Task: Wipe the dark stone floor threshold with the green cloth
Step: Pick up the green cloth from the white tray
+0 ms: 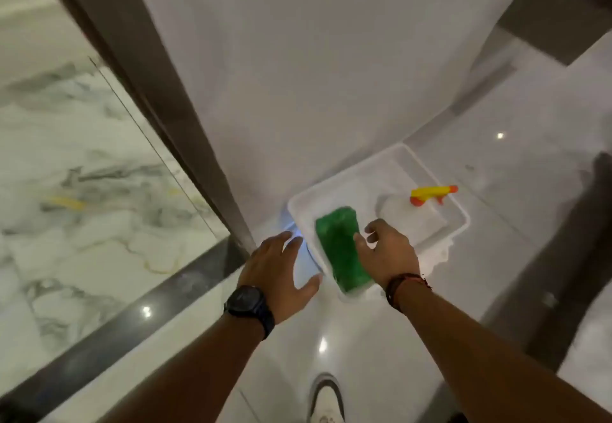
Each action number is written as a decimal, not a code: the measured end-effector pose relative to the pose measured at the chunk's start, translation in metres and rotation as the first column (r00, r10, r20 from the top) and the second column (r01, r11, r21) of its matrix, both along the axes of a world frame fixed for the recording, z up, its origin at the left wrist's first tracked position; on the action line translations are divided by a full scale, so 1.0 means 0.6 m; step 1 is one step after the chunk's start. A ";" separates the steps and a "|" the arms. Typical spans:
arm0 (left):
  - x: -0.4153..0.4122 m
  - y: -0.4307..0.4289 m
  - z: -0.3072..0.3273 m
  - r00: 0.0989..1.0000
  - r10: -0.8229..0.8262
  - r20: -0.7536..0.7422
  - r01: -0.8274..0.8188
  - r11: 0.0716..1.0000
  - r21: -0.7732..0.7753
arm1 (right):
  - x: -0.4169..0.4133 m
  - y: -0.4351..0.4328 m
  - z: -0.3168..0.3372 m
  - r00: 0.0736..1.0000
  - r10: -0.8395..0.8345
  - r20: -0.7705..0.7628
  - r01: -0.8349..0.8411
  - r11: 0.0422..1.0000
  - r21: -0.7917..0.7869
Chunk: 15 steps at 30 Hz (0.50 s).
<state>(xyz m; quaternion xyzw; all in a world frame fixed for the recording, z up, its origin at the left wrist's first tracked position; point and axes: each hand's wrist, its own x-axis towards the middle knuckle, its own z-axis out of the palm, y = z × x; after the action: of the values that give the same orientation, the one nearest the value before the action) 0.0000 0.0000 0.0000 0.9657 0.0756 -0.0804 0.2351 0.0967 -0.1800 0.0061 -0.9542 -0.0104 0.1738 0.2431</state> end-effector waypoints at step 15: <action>0.123 -0.083 -0.358 0.981 -0.170 -0.093 0.188 0.952 0.243 | 0.113 -0.019 -0.380 0.999 0.027 -0.032 -0.032 0.989 -0.141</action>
<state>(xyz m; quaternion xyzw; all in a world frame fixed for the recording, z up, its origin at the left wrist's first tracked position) 0.0739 -0.0496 -0.2150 0.9870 0.0056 -0.1256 0.1003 0.1646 -0.1912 -0.2218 -0.9661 -0.0085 0.1920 0.1723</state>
